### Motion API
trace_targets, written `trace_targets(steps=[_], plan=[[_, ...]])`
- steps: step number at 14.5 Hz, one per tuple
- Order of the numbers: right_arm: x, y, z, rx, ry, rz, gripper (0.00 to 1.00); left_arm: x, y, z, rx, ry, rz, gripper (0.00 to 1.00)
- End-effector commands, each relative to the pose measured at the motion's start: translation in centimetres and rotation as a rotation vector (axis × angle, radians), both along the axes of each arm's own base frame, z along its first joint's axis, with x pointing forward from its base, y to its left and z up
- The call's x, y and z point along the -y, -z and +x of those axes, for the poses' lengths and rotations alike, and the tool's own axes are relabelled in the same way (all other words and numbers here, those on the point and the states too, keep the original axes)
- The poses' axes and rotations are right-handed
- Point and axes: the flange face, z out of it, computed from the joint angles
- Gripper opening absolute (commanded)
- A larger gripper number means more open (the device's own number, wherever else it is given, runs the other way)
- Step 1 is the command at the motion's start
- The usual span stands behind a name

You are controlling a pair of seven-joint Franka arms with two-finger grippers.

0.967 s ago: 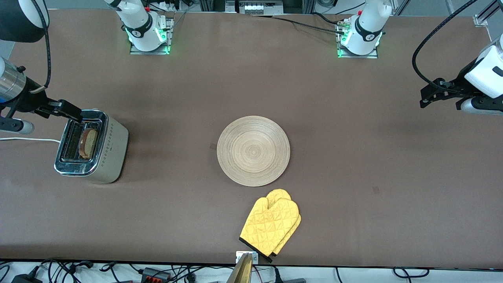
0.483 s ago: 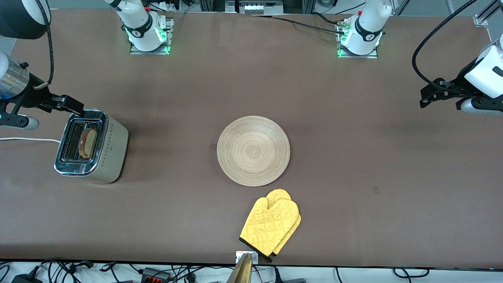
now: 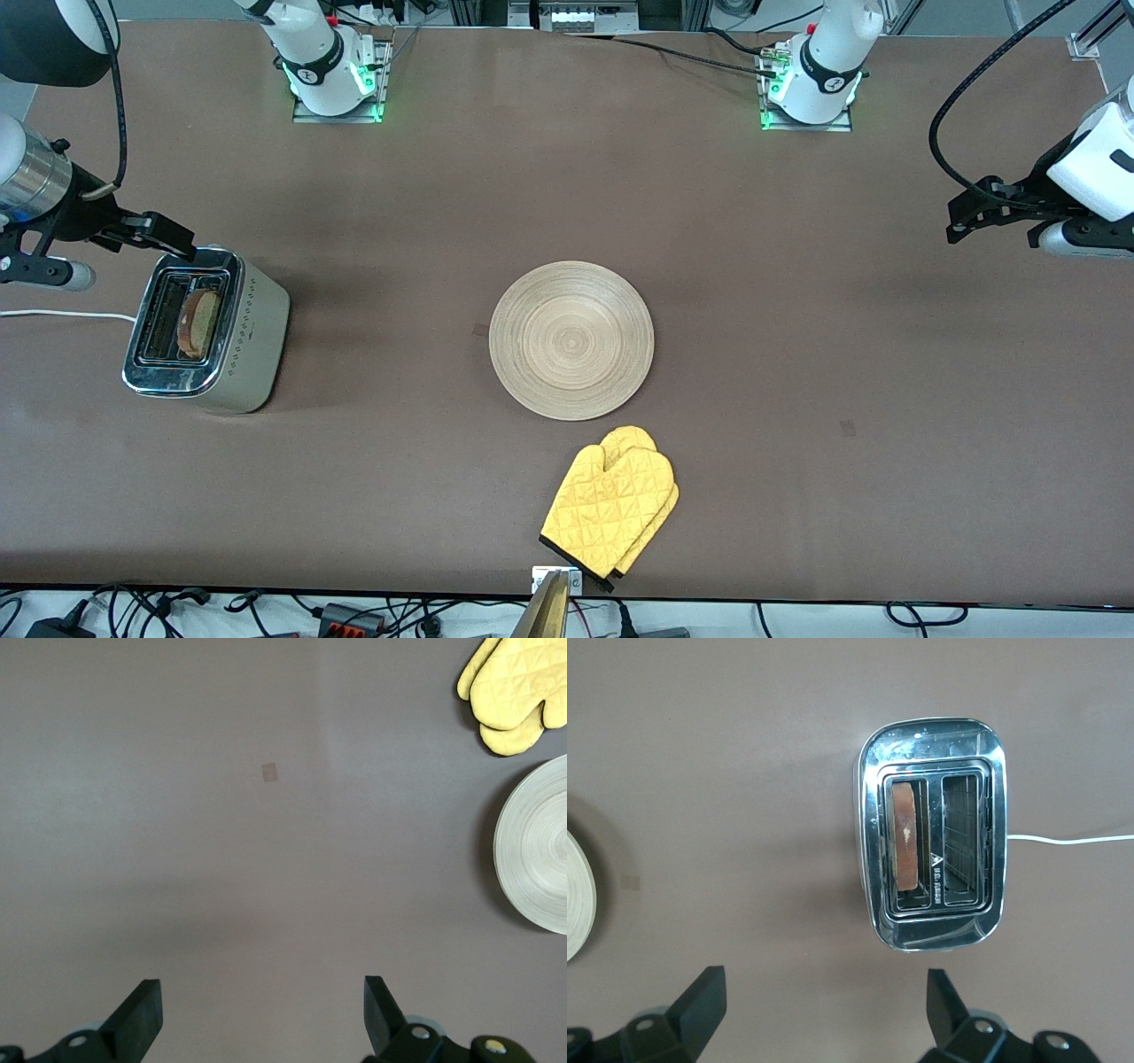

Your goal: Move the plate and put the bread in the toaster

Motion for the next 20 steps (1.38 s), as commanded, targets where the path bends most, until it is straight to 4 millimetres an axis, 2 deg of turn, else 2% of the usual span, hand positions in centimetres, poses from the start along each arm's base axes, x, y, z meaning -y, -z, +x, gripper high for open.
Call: trace_targets(steps=[1,3,8,20], plan=[[-0.3,-1.6,-0.3,-0.019,-0.007,-0.013,1.00,0.1,-0.5,0.0,-0.013,-0.004,0.019,1.00],[-1.6,-2.0,-0.1,-0.051,-0.027,-0.011,1.00,0.0,-0.5,0.0,-0.013,-0.006,0.019,1.00],[-2.2,-2.4,-0.2,-0.044,-0.037,-0.012,1.00,0.1,-0.6,0.0,-0.012,-0.004,0.019,1.00],[-2.1,-2.4,-0.2,-0.050,-0.116,-0.016,1.00,0.1,-0.6,0.0,-0.012,-0.004,0.021,1.00]])
